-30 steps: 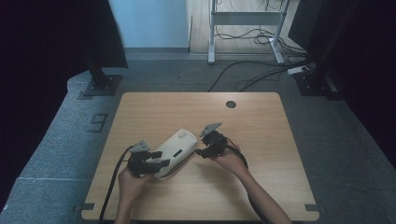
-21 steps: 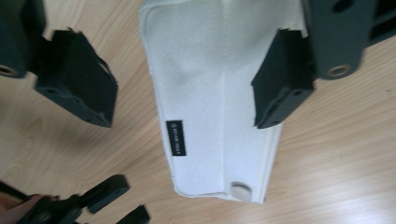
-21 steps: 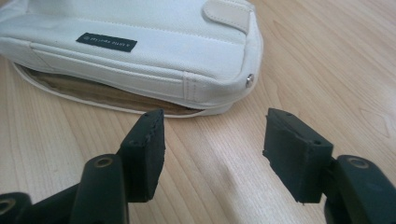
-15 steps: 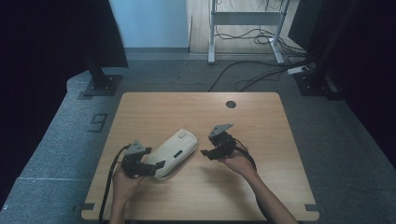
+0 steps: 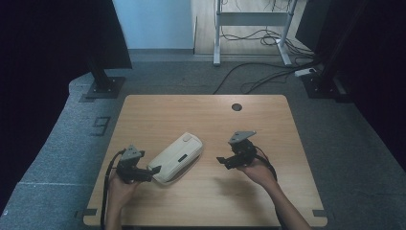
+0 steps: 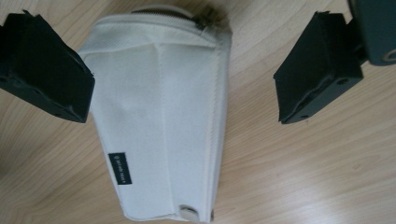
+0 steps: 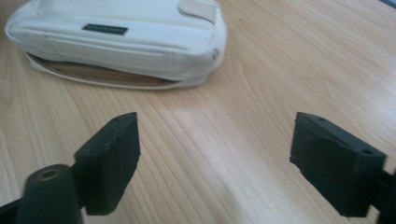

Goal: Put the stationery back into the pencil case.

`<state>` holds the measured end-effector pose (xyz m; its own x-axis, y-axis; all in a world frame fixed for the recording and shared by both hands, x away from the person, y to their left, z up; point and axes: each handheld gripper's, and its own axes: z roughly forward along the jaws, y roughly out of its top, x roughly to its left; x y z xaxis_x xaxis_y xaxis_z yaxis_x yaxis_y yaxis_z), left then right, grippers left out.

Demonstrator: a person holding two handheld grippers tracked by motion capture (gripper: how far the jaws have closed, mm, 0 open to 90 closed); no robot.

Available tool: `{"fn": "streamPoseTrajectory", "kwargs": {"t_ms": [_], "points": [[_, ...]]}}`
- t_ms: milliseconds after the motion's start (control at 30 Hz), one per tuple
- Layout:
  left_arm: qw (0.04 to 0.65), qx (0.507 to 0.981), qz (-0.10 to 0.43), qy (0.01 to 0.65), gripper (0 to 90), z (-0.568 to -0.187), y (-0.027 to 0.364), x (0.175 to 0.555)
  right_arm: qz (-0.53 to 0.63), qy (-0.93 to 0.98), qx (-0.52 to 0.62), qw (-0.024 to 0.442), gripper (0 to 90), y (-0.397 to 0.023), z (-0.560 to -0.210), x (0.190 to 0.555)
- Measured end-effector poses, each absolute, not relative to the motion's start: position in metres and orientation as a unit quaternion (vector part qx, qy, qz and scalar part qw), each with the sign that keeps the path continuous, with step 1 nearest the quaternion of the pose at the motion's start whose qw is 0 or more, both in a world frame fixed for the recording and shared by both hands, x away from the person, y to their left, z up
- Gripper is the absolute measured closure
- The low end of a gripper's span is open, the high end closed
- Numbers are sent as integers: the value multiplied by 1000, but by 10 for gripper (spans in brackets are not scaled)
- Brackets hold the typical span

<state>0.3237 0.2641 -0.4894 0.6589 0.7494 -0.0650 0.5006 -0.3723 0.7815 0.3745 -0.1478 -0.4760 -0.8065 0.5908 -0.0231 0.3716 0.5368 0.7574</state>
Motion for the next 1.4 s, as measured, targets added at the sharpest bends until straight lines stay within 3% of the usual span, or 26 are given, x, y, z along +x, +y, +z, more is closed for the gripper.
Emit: {"fn": "streamPoseTrajectory", "kwargs": {"t_ms": [167, 433, 967, 1167, 1400], "points": [[414, 804, 152, 399, 24, -491, 279, 323, 401, 855, 292, 152, 116, -170, -480, 368], [410, 797, 153, 416, 0, -500, 299, 321, 399, 842, 320, 171, 0, -202, -489, 355], [347, 819, 137, 436, 0, -542, 313, 332, 370, 827, 382, 180, 2, -252, -539, 329], [319, 829, 154, 432, 0, -547, 308, 333, 354, 831, 393, 169, 9, -259, -556, 325], [314, 832, 157, 429, 0, -548, 306, 333, 358, 829, 395, 166, 36, -261, -557, 323]]}}
